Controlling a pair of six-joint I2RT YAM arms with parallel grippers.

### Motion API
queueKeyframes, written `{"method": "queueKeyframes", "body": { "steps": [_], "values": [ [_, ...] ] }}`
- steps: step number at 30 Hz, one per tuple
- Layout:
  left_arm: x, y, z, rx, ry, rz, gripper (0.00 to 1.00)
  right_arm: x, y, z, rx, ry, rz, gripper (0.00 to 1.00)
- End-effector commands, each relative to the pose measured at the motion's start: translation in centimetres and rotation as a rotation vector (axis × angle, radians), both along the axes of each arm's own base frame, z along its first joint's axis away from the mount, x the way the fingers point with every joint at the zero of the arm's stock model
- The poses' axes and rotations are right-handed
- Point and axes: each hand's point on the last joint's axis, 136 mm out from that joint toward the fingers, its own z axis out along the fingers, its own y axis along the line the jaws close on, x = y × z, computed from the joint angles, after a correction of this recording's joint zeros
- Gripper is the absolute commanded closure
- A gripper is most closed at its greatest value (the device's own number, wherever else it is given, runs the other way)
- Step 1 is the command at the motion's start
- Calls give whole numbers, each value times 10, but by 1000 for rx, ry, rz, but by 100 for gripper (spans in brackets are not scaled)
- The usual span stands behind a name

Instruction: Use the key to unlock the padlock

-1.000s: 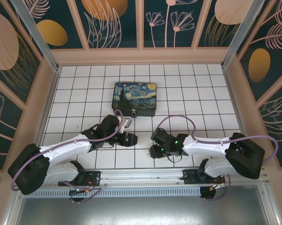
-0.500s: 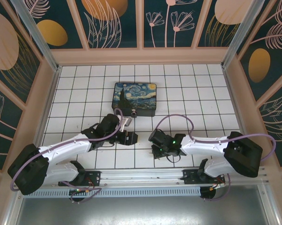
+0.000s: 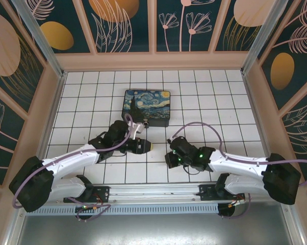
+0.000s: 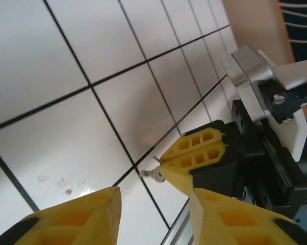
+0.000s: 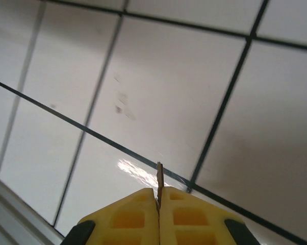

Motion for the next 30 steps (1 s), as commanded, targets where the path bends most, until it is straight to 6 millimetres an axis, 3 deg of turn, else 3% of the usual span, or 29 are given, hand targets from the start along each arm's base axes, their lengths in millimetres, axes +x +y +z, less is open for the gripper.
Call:
{"method": "queueKeyframes", "body": {
  "steps": [1, 4, 7, 14, 19, 23, 30],
  "values": [
    [2, -14, 46, -172, -76, -66, 63, 8, 23, 39, 189, -122, 122, 100],
    [1, -19, 65, -219, -127, -112, 69, 7, 39, 75, 363, -200, 247, 100],
    [-1, -20, 74, -270, -158, -142, 73, 10, 45, 94, 463, -223, 315, 100],
    [3, -21, 87, -360, -171, -170, 77, 11, 47, 113, 549, -199, 408, 100],
    [9, -16, 77, -325, -169, -148, 68, 13, 47, 121, 589, -188, 418, 100],
    [3, -14, 73, -335, -157, -164, 72, 14, 47, 129, 629, -190, 425, 100],
    [-9, -13, 87, -411, -164, -204, 75, 20, 47, 137, 668, -194, 416, 100]
  ]
}}
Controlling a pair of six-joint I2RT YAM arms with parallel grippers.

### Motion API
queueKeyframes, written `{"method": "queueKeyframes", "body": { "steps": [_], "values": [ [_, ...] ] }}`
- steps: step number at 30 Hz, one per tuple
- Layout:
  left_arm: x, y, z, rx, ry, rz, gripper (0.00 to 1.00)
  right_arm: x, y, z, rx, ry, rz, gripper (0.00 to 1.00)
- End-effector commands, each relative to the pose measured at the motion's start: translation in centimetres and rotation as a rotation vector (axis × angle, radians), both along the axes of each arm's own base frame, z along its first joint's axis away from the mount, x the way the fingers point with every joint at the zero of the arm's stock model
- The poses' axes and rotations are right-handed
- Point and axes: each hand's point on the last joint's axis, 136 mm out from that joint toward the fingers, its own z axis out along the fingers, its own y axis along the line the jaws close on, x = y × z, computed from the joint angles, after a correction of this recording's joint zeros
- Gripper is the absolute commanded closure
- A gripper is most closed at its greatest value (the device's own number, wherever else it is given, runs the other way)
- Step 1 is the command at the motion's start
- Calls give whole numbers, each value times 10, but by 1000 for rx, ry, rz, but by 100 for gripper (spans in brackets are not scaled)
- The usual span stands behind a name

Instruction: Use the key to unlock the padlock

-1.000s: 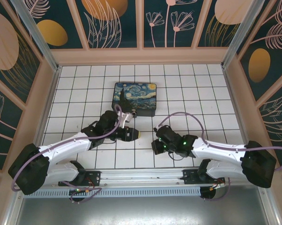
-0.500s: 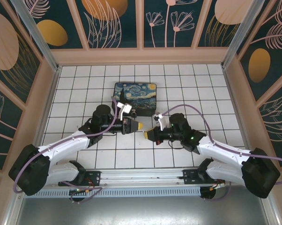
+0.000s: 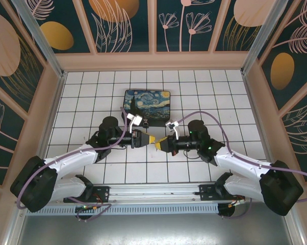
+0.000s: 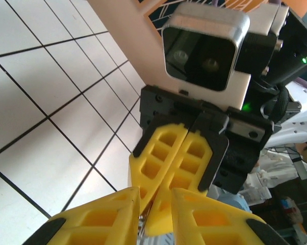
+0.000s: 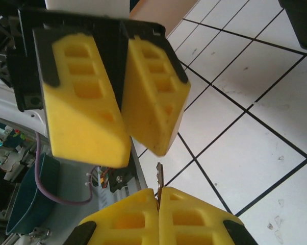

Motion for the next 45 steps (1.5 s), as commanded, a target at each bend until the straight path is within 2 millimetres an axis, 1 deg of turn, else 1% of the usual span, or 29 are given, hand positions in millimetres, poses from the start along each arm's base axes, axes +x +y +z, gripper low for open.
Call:
{"method": "queueKeyframes", "body": {
  "steps": [1, 9, 11, 20, 21, 24, 28, 31, 35, 39, 45],
  "values": [
    [-6, 0, 21, -68, -53, -39, 75, 4, 5, 25, 74, -39, 23, 100],
    [-8, 0, 21, -81, -51, -47, 70, 6, 6, 35, 107, -50, 35, 100],
    [-7, 1, 17, -65, -48, -33, 61, 6, 6, 38, 121, -54, 40, 100],
    [-1, 0, 12, -45, -34, -11, 60, 6, 6, 40, 132, -49, 50, 100],
    [-2, 0, 12, -49, -35, -14, 62, 8, 6, 40, 129, -48, 43, 100],
    [-3, 0, 16, -62, -42, -21, 70, 9, 4, 39, 136, -42, 38, 100],
    [-5, 0, 17, -67, -42, -28, 73, 10, 3, 42, 152, -47, 34, 100],
    [-6, 0, 17, -71, -44, -35, 73, 11, 3, 43, 159, -45, 37, 100],
    [-5, 0, 17, -69, -42, -30, 76, 11, 4, 42, 158, -37, 46, 100],
    [-3, -1, 17, -74, -42, -26, 80, 8, 5, 40, 158, -26, 65, 100],
    [-3, -1, 18, -89, -39, -26, 83, 3, 5, 41, 165, -19, 95, 100]
  ]
}}
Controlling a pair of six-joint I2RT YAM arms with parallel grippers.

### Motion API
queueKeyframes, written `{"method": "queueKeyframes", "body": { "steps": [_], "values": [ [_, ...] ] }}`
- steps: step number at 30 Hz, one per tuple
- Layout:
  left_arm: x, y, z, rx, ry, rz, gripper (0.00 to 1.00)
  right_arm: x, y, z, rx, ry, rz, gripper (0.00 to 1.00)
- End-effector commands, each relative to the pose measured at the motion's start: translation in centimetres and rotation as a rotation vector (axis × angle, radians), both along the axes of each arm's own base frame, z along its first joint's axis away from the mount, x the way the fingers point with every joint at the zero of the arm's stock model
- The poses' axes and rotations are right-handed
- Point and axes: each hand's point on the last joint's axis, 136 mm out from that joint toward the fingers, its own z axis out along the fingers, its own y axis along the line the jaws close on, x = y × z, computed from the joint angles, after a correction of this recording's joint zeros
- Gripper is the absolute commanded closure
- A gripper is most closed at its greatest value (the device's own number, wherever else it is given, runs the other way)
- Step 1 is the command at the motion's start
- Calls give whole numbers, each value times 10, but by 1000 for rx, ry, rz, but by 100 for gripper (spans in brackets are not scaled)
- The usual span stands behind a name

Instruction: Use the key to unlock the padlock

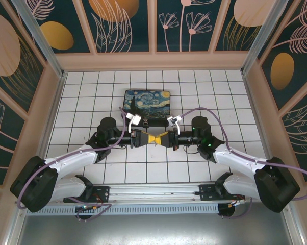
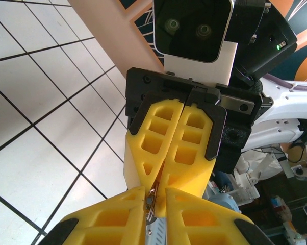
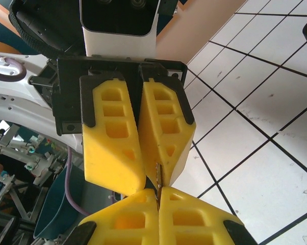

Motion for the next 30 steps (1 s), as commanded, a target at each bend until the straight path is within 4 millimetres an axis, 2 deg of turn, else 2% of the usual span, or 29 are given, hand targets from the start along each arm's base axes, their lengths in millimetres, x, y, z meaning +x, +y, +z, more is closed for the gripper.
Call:
{"method": "queueKeyframes", "body": {
  "steps": [1, 9, 19, 22, 28, 30],
  "values": [
    [-1, -2, 9, -40, -31, -16, 84, -5, 3, 15, 45, -26, 48, 100],
    [5, -3, 6, -41, -10, 9, 81, -14, 2, 12, 51, -8, 99, 100],
    [9, -2, 14, -74, 4, 31, 76, -18, -1, 7, 44, 12, 100, 100],
    [11, -1, 14, -83, 13, 41, 71, -20, -2, 7, 47, 14, 98, 100],
    [7, 0, 16, -86, 10, 12, 74, -19, -3, 8, 45, 2, 88, 100],
    [5, 0, 14, -74, 3, 10, 70, -18, -3, 9, 49, -2, 88, 100]
  ]
}}
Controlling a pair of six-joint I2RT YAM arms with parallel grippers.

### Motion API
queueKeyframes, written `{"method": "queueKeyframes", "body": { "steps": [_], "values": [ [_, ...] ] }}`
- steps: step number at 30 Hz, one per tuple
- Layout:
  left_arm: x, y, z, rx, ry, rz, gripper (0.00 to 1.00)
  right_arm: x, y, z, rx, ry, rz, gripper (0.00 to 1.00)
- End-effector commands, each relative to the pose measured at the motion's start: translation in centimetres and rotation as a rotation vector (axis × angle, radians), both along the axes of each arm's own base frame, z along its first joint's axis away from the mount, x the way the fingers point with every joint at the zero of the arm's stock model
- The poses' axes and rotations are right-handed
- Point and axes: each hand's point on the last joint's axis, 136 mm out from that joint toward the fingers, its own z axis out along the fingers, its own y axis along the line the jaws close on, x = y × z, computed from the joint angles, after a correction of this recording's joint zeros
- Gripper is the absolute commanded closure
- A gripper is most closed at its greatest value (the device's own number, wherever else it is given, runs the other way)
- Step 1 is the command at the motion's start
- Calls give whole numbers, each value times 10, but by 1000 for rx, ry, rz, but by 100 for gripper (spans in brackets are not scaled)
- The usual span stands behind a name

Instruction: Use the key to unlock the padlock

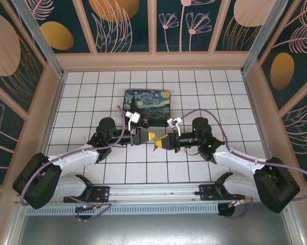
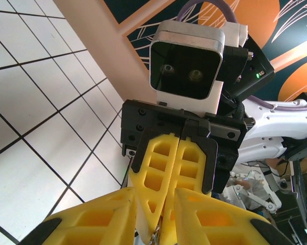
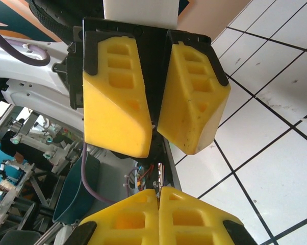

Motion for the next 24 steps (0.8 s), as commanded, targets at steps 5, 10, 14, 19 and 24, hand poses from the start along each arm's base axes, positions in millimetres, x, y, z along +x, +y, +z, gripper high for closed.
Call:
{"method": "queueKeyframes", "body": {
  "steps": [5, 10, 14, 19, 24],
  "values": [
    [-6, 3, 5, -6, -48, -22, 64, -3, 2, 13, 41, -40, 29, 100],
    [-6, 3, 5, -8, -51, -30, 70, 1, 1, 15, 50, -43, 22, 100],
    [-8, 3, 4, -11, -49, -39, 74, 2, 2, 15, 51, -41, 23, 100],
    [-9, 3, 3, -15, -51, -39, 71, 6, 0, 16, 58, -40, 11, 100],
    [-10, 4, 2, -14, -53, -38, 74, 9, 1, 18, 62, -38, 14, 100]
  ]
}}
